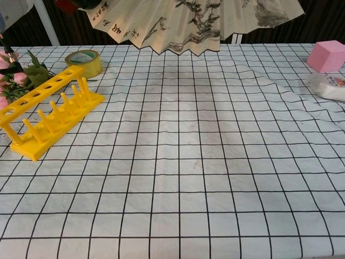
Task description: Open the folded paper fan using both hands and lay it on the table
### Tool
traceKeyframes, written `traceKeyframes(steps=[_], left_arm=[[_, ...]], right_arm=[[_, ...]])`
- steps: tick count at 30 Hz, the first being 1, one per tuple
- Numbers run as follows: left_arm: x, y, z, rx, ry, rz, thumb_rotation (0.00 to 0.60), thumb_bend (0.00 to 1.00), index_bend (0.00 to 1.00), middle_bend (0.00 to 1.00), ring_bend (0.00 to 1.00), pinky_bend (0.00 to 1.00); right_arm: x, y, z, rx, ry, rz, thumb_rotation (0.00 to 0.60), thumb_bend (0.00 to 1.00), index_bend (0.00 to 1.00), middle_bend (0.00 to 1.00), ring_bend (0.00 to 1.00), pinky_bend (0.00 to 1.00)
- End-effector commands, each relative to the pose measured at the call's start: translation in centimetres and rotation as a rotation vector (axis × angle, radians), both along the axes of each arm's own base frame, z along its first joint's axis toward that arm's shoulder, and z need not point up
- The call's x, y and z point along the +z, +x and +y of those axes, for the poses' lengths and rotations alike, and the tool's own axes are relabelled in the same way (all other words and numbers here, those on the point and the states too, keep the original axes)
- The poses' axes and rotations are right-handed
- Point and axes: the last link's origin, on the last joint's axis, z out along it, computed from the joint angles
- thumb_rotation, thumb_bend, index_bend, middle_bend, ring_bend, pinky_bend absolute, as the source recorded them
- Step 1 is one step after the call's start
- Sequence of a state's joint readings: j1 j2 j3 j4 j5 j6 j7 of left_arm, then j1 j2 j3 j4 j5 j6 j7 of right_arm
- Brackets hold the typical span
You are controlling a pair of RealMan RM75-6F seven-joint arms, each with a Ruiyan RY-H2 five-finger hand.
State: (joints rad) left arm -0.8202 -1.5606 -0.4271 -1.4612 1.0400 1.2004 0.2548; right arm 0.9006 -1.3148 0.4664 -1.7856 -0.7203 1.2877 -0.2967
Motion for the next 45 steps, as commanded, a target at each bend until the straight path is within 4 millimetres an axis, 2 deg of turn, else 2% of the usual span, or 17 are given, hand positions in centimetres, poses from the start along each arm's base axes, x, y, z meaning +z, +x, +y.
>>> traceKeyframes(steps=[1, 19, 33, 45], left_arm=[[-0.4, 0.5, 0.3, -0.005, -0.001, 0.008, 0.6, 0.37, 0.71, 0.25, 0.09, 0.17], [-2.3, 1.9, 3.0, -0.009, 0.019, 0.064, 0.6, 0.37, 0.71, 0.25, 0.09, 0.17], [-3.5, 0.3, 3.2, 0.007, 0.01, 0.088, 0.6, 0.37, 0.71, 0.25, 0.09, 0.17], [-4.8, -0.3, 2.5, -0.003, -0.021, 0.109, 0.6, 0.37, 0.71, 0.25, 0.09, 0.16]], right_arm=[[0.2, -1.2, -0.1, -0.011, -0.025, 0.02, 0.6, 0.66, 0.94, 0.95, 0.99, 0.91], [-0.2, -6.9, -0.7, -0.086, -0.088, 0.073, 0.6, 0.66, 0.94, 0.95, 0.99, 0.91], [-1.9, -10.0, -0.2, -0.121, -0.087, 0.1, 0.6, 0.66, 0.94, 0.95, 0.99, 0.91], [-2.5, -11.6, 0.5, -0.14, -0.087, 0.122, 0.6, 0.66, 0.94, 0.95, 0.99, 0.91]])
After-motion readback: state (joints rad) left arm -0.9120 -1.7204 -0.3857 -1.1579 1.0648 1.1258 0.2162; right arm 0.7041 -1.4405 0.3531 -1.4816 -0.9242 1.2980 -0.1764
